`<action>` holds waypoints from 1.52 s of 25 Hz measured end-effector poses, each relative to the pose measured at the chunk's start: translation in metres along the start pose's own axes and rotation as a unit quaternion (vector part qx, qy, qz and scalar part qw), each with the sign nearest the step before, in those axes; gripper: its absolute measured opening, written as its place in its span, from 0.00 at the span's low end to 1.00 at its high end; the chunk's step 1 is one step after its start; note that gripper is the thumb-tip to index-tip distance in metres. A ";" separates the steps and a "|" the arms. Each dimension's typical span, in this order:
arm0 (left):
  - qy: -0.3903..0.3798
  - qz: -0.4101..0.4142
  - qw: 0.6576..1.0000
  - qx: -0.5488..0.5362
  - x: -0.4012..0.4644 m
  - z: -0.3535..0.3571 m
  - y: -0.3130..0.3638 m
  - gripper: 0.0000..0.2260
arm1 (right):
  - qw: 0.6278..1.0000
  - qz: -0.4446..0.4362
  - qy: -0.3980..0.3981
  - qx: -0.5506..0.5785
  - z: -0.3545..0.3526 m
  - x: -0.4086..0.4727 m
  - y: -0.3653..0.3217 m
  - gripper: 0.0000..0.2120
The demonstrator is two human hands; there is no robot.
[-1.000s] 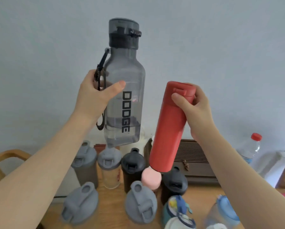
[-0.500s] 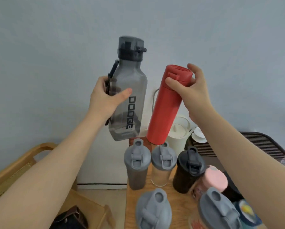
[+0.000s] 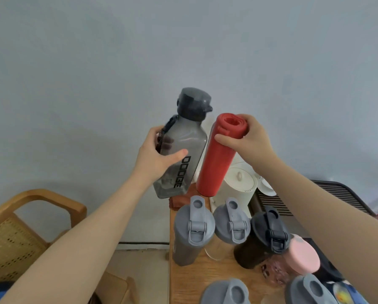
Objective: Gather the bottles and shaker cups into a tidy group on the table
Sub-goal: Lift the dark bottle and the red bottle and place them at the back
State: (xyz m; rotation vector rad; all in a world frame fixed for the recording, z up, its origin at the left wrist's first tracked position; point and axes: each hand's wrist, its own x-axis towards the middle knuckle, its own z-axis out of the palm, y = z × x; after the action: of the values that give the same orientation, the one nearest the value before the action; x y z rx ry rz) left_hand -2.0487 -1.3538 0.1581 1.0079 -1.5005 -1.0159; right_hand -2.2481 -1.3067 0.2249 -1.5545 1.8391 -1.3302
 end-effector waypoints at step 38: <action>-0.156 -0.089 0.983 0.047 -0.102 -0.001 -0.070 0.38 | 0.945 0.108 -0.247 -0.184 -0.010 -0.067 0.098 0.46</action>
State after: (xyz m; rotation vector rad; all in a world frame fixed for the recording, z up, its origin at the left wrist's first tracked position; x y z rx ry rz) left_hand -2.0278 -1.2781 0.0626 1.1015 -1.7495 -1.2876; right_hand -2.2884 -1.2479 0.1292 -1.6128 1.9143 -0.4518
